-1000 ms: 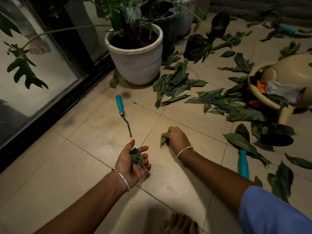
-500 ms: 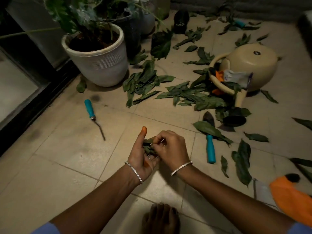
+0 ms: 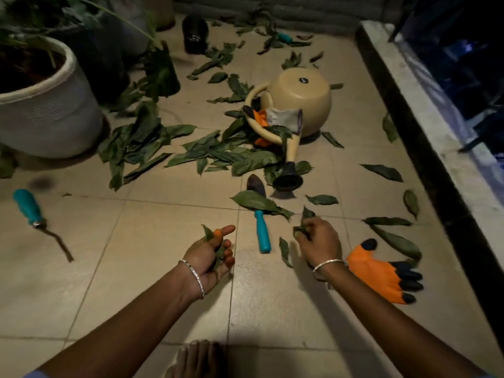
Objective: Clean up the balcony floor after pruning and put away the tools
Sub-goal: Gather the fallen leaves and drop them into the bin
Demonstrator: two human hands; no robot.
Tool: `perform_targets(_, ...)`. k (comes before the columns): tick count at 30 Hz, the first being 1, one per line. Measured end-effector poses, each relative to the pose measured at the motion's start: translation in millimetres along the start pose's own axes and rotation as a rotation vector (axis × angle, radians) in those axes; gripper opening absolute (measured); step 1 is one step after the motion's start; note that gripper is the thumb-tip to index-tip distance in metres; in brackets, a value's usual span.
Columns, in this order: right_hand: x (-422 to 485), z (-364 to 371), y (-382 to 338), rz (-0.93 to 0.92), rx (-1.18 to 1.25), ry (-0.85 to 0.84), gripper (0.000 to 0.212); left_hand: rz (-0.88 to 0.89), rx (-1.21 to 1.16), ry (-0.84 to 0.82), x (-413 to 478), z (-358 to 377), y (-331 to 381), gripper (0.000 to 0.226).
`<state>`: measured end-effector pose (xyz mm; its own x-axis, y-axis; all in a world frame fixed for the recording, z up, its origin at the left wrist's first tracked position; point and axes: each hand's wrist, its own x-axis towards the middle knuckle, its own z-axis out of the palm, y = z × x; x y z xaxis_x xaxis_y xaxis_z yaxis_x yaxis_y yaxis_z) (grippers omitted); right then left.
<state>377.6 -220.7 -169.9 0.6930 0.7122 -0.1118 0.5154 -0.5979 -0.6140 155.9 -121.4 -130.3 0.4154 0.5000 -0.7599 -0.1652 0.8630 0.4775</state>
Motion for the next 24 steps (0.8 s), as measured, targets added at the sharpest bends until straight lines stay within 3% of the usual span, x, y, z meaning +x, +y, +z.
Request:
perform_targets(3, 16, -9, 38, 0.102, -0.107, -0.034, 0.052, 0.022, 0.121, -0.071, 7, 10, -7, 0.03)
perform_targets(8, 33, -5, 41, 0.091, -0.197, -0.188, 0.101, 0.032, 0.245, -0.128, 14, 21, -20, 0.03)
perform_targets(10, 36, 0, 37, 0.09, -0.249, -0.207, 0.091, 0.019, 0.266, -0.145, 13, 25, -22, 0.037)
perform_targets(15, 37, 4, 39, 0.025, -0.212, -0.228, 0.031, -0.03, 0.246, -0.145, 12, 30, -25, 0.059)
perform_targets(17, 34, -1, 40, 0.031, -0.088, -0.202, 0.018, -0.047, 0.224, -0.136, 13, 29, -25, 0.06)
perform_targets(19, 31, -9, 40, 0.127, 0.196, -0.158, 0.001, -0.052, 0.238, -0.115, 14, 26, -25, 0.057)
perform_targets(21, 29, -14, 40, 0.276, 0.425, -0.084, 0.011, -0.063, 0.26, -0.102, 14, 22, -28, 0.051)
perform_targets(24, 20, -14, 26, 0.394, 0.491, -0.013, 0.014, -0.085, 0.26, -0.098, 12, 21, -33, 0.049)
